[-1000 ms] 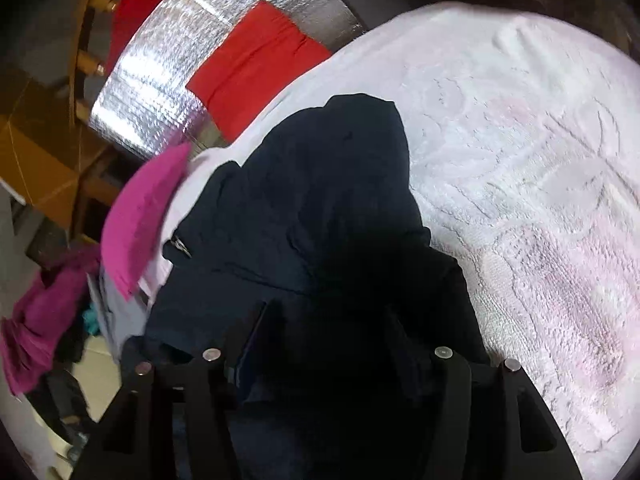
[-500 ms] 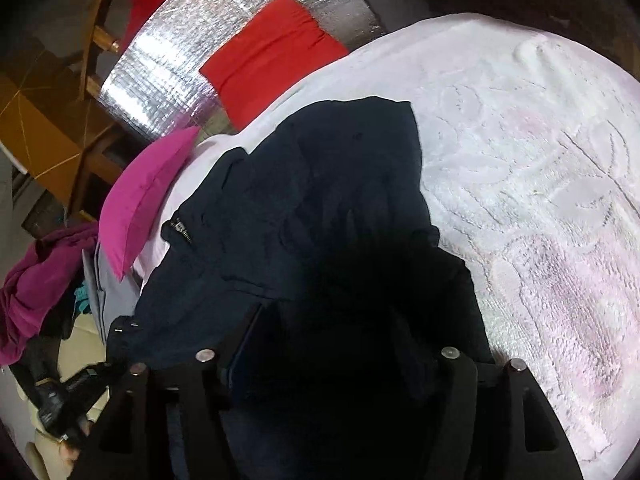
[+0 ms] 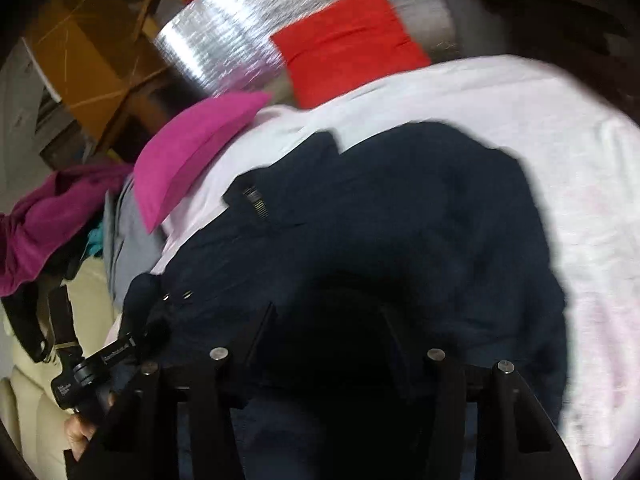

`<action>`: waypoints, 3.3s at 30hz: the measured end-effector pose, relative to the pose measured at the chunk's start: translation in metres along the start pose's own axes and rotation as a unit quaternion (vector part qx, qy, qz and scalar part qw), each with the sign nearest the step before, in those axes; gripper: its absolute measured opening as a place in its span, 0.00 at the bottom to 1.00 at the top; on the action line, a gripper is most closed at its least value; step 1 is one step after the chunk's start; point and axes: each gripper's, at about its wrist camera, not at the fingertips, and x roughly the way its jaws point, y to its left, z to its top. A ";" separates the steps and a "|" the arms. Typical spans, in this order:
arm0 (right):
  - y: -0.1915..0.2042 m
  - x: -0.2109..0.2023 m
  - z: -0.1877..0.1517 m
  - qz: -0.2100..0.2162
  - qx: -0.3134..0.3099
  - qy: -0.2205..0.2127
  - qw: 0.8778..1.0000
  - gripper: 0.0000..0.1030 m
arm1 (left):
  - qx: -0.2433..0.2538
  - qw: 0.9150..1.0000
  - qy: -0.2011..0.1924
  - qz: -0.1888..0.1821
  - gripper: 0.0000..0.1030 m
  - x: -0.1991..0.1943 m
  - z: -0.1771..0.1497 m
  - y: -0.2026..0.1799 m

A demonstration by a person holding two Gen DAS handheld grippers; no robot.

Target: Fold large clothes

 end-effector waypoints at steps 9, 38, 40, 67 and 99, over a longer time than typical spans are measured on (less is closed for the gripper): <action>0.005 0.041 -0.011 -0.010 0.020 0.055 0.998 0.55 | 0.024 0.998 0.035 0.041 0.30 0.018 -0.003 -0.003; -0.023 0.031 -0.016 0.019 0.078 0.028 0.996 0.61 | 0.060 0.996 0.027 0.060 0.47 0.028 -0.001 -0.028; -0.022 0.033 -0.016 0.016 0.072 0.031 0.997 0.61 | 0.057 0.996 0.026 0.057 0.47 0.025 0.000 -0.028; -0.019 0.047 -0.010 0.005 0.051 0.045 0.998 0.62 | -0.532 0.844 -0.044 0.052 0.76 -0.099 -0.109 0.274; -0.057 -0.020 -0.013 0.086 0.091 -0.023 0.992 0.67 | -0.181 0.952 -0.243 0.030 0.09 -0.196 0.025 0.098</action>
